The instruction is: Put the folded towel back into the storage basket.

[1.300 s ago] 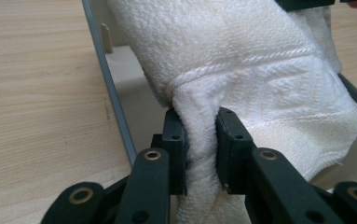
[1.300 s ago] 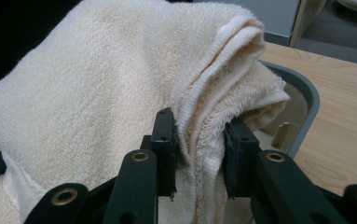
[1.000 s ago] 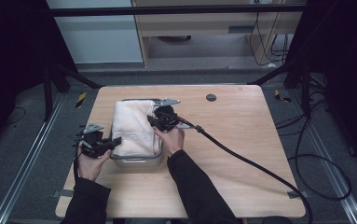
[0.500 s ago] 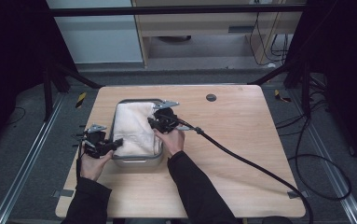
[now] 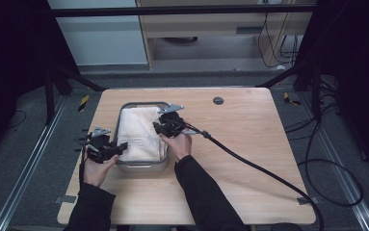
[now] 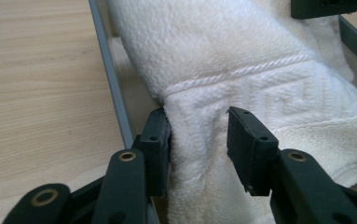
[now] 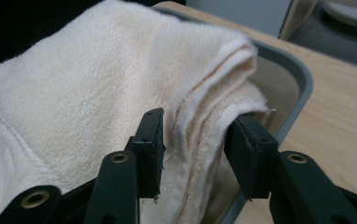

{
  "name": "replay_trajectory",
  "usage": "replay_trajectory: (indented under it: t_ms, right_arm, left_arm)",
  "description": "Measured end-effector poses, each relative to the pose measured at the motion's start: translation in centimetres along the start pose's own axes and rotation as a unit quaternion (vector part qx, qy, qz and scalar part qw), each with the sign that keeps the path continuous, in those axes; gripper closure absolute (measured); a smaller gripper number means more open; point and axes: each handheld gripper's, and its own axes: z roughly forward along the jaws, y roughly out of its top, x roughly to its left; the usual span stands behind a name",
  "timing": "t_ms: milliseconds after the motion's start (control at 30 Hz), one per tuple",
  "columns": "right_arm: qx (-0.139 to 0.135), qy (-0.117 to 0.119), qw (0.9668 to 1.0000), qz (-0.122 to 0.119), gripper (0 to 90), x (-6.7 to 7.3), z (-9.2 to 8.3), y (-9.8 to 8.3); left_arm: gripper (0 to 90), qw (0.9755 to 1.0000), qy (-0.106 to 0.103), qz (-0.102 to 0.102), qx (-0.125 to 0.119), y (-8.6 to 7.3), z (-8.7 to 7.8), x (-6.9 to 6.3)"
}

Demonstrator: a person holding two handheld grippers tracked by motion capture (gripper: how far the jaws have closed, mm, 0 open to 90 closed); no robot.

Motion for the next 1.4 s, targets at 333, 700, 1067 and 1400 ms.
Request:
replay_trajectory:
  t_ms: [333, 700, 1067, 1400]
  right_arm:
    - [-0.037, 0.004, 0.9992, -0.013, 53.5, -0.1, -2.6, 1.6]
    - [-0.068, 0.007, 0.9976, -0.007, 37.2, -1.8, -7.7, 1.8]
    - [-0.084, 0.006, 0.9965, 0.001, 21.7, -4.6, -13.0, -1.5]
    - [-0.078, -0.016, 0.9964, 0.03, 15.1, -8.2, -17.1, -7.1]
  left_arm:
    - [55.2, 0.9984, -0.008, 0.006, -0.055, 0.8, -2.4, -0.4]
    - [45.8, 0.995, -0.022, 0.041, -0.088, 0.6, -4.0, -2.1]
    - [33.6, 0.9916, -0.024, 0.068, -0.107, -0.3, -4.5, -3.2]
    - [29.1, 0.9902, -0.025, 0.083, -0.11, -2.5, -5.3, -2.8]
